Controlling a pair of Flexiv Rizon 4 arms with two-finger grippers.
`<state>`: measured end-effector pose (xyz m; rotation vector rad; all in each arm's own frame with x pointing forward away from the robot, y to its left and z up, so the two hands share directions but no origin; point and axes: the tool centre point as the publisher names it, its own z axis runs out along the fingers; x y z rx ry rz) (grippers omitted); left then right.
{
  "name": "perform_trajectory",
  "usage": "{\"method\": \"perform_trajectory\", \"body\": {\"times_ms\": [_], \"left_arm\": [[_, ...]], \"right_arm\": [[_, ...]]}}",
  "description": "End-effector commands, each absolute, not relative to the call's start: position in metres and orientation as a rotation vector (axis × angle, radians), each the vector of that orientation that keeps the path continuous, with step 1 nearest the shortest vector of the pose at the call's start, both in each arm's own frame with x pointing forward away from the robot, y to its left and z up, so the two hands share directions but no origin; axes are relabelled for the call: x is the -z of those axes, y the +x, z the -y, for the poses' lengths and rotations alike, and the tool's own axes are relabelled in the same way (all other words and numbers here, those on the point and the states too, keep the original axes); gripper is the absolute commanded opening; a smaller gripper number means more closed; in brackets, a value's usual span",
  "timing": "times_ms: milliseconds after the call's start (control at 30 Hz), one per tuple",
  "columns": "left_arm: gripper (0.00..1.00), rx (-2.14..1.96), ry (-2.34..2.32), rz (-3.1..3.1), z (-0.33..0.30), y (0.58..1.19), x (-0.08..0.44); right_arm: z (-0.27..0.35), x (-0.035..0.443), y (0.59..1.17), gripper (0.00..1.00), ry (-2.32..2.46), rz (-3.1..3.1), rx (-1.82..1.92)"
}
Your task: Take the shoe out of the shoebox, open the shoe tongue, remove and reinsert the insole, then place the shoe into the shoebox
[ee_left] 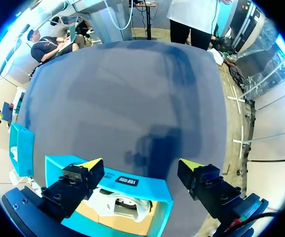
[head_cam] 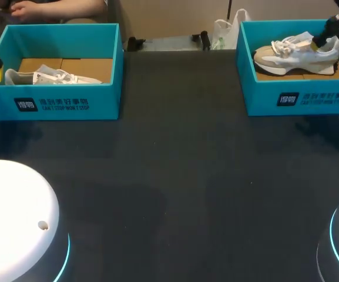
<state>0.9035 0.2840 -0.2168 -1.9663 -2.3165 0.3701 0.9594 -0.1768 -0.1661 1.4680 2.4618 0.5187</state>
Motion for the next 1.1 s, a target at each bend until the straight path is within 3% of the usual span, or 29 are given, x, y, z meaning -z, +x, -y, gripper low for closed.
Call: {"method": "perform_trajectory", "body": {"times_ms": [33,367,1100], "left_arm": [[1.00,-0.365,-1.965,2.317,-0.284,0.903,0.216],[1.00,-0.365,-1.965,2.317,-0.284,0.903,0.216],[1.00,-0.365,-1.965,2.317,-0.284,0.903,0.216]], "right_arm": [[0.186,0.171,0.972,1.00,1.553,-2.373,-0.539],[0.224,0.183,1.008,1.00,1.807,-2.113,-0.551],[0.227,0.184,1.014,1.00,1.868,-2.030,-0.520]]}}
